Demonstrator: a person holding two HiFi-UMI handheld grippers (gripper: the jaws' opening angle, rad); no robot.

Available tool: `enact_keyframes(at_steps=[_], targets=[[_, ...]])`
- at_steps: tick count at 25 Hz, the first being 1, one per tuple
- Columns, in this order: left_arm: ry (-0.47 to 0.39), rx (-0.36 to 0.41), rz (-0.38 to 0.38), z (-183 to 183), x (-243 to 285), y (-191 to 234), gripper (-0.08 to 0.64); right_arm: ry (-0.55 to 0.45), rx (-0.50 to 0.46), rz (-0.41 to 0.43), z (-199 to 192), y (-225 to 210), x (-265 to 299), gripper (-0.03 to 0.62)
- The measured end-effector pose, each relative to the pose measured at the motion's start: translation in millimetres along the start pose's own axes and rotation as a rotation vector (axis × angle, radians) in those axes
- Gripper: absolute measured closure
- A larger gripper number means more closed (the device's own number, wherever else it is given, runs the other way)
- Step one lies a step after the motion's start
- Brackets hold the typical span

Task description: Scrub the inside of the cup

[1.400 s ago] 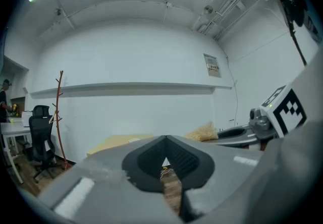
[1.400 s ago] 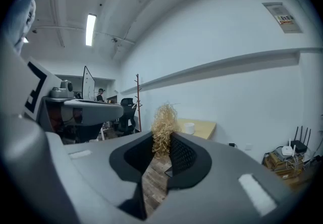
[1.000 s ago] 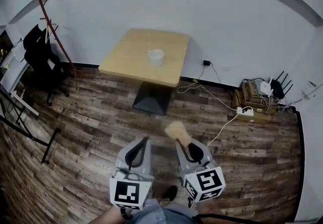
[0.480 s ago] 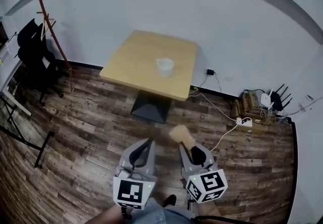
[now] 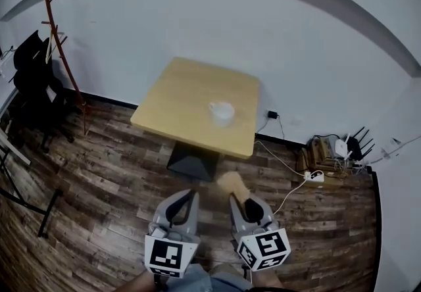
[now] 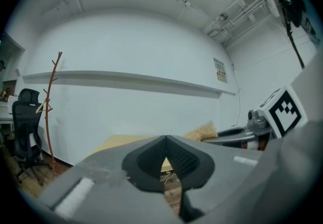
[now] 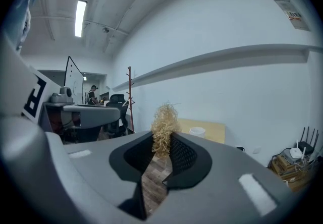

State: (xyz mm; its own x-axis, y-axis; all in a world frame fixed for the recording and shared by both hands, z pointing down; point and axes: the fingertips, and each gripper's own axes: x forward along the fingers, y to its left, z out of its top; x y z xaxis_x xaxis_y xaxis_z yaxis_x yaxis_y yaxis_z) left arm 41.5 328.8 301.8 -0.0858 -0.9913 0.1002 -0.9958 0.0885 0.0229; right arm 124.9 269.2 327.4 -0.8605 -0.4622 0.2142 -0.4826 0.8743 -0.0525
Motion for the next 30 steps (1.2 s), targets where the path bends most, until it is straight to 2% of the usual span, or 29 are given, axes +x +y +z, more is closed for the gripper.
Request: enact_keyframes(at_steps=[4, 7, 11, 15, 22, 25, 30], targets=[[0.012, -0.03, -0.012, -3.1, 12.8, 13.8, 0.54, 0.003, -0.007, -0.019, 6.3, -4.5, 14.1, 0.514], [0.024, -0.006, -0.035, -9.4, 27.1, 17.6, 0.54, 0.011, -0.002, -0.039, 6.2, -15.7, 22.0, 0.514], [0.057, -0.056, -0.046, -17.9, 48.1, 21.3, 0.54, 0.027, 0.002, -0.061, 2.3, -31.6, 37.1, 0.514], [0.079, -0.071, -0.046, -24.7, 77.9, 33.7, 0.54, 0.027, 0.016, -0.063, 0.1, -51.9, 65.6, 0.514], [0.107, -0.04, -0.046, -21.1, 149.7, 59.6, 0.54, 0.023, 0.04, -0.045, 9.9, -100.3, 129.4, 0.514], [0.122, 0.009, -0.048, -14.3, 184.3, 67.2, 0.539, 0.011, 0.054, -0.046, 20.2, -127.9, 153.2, 0.514], [0.093, 0.051, -0.071, 3.8, 228.3, 66.7, 0.54, -0.024, 0.068, -0.044, 37.7, -163.2, 179.1, 0.514]])
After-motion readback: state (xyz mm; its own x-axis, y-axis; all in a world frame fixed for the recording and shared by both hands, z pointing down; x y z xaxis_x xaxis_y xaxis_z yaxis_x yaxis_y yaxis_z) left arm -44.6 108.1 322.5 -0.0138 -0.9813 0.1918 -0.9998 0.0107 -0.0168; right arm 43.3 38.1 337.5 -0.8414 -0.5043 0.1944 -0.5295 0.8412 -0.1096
